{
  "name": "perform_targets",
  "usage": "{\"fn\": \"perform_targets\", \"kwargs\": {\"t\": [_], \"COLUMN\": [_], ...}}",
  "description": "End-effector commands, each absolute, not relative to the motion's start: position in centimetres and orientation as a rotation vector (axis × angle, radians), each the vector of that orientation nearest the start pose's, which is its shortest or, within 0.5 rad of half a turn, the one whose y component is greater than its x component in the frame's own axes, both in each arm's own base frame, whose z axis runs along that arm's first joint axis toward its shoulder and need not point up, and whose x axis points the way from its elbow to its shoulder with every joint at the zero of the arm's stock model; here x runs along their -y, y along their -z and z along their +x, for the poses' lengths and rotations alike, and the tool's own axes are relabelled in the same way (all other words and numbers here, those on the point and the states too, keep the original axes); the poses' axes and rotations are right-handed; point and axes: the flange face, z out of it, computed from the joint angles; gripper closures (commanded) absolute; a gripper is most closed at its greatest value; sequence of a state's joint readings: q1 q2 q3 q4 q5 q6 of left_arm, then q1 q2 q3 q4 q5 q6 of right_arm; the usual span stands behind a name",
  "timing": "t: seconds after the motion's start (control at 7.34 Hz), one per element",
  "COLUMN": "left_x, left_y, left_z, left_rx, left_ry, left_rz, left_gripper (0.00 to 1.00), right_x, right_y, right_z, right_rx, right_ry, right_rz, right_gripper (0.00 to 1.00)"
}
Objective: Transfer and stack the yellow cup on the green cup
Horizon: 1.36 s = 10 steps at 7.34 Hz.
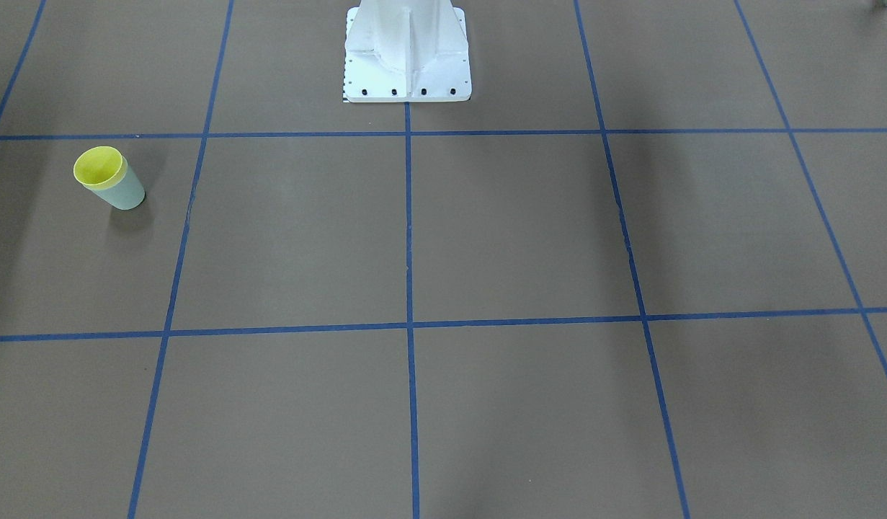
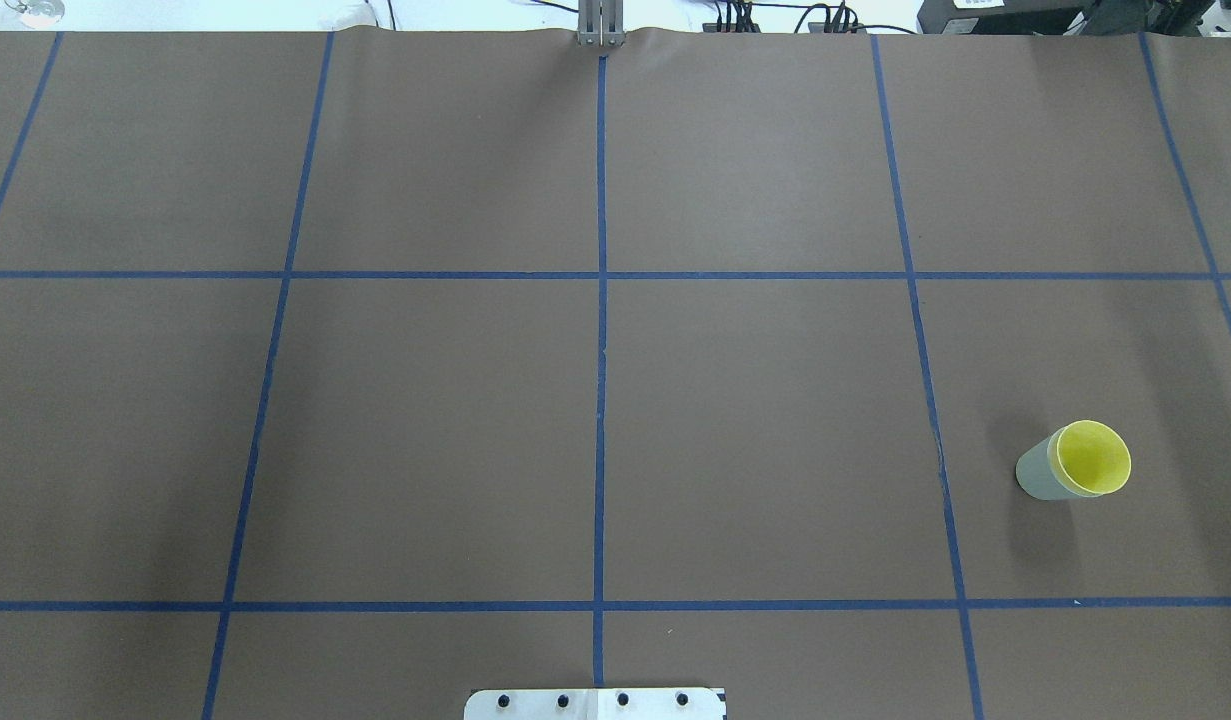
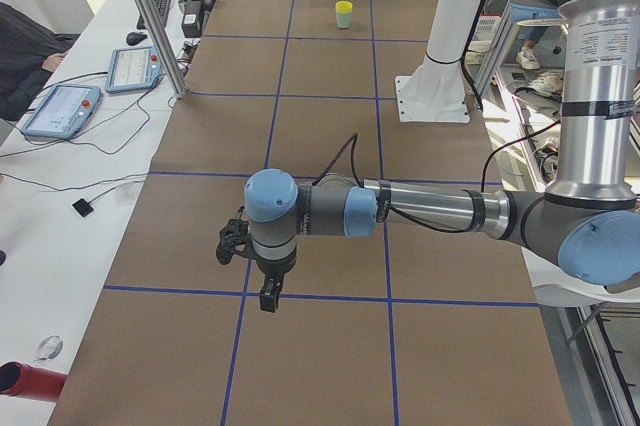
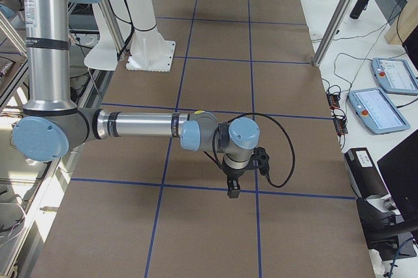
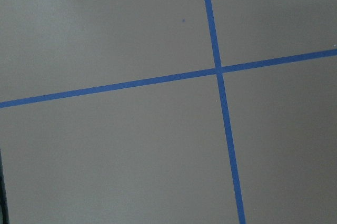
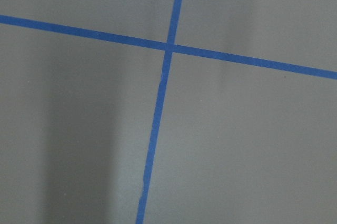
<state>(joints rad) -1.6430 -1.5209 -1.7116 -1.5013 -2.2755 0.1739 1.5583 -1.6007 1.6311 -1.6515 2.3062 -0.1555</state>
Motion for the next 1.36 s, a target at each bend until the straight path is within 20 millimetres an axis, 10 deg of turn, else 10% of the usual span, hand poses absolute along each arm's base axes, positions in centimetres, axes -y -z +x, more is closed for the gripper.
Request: {"fn": "perform_targets", "kwargs": {"t": [0.0, 0.27, 1.23], "left_x": [43.9, 41.3, 42.2], "left_y": [-64.5, -66.4, -65.1], "left_z": [-9.8, -9.6, -9.6], "left_rx": [-0.741, -0.746, -0.727], "left_ry": [-0.087, -0.081, -0.062], "left_rz": [0.071, 0.119, 0.176], "left_gripper": [0.0, 0.0, 0.0], "right_x": [48.0, 48.1, 46.7], "right_y": [-64.6, -63.3, -64.7], "right_z": [6.2, 6.2, 6.2], "right_rx": [0.783, 0.774, 0.787], "right_ry": [0.12, 0.111, 0.095], "right_rz": [0.017, 0.034, 0.003], "right_gripper": [0.0, 0.0, 0.0]}}
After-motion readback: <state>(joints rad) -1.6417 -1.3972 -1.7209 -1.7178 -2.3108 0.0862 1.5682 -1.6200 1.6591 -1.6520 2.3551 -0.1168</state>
